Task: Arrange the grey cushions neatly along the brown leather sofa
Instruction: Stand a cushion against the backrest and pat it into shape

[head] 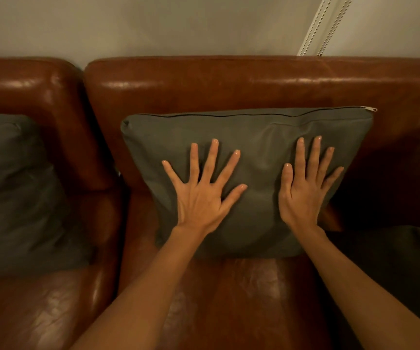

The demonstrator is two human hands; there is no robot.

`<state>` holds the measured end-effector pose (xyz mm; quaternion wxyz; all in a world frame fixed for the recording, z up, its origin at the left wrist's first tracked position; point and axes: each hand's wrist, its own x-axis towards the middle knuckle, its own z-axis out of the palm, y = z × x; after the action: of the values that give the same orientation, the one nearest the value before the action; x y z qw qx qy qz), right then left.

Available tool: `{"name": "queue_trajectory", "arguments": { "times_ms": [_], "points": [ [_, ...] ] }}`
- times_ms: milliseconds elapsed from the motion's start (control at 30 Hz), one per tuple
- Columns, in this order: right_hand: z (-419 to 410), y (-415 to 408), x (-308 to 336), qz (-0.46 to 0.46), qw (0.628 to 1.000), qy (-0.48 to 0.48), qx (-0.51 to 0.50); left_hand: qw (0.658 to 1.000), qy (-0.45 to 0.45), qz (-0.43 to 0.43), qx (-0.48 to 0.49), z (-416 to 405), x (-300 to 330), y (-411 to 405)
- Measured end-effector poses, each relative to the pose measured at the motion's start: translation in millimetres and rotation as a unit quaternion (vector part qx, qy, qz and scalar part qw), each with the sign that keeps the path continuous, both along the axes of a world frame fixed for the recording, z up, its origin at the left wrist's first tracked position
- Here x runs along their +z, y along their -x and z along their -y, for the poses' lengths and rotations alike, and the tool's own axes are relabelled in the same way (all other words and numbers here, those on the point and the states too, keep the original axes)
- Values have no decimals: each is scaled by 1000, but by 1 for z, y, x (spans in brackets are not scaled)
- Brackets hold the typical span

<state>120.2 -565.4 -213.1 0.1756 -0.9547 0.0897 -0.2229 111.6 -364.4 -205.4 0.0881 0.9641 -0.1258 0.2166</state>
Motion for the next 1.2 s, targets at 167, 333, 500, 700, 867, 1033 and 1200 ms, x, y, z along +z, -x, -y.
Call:
{"name": "queue_trajectory", "arguments": {
  "times_ms": [167,333,500,700,867,1033,1200],
  "points": [
    [-1,-17,-5,19,1000,-4,-6,1000,-2,22,9,3,-8,-22],
    [0,-27,-14,34,999,-5,-1,999,0,52,12,5,-21,-33],
    [0,-33,-17,20,1000,-12,0,998,-7,56,18,7,-27,-41],
    [1,-32,-15,-17,1000,-12,-5,999,-32,21,32,9,-27,-41],
    [1,-34,-13,-45,999,-7,-4,998,-40,-28,33,8,-17,-41],
    [1,-31,-8,-58,998,-19,-2,998,-34,-47,33,6,-8,-35],
    [7,-8,-7,10,997,-74,36,998,59,-22,0,-13,-10,-15]
  ]
}}
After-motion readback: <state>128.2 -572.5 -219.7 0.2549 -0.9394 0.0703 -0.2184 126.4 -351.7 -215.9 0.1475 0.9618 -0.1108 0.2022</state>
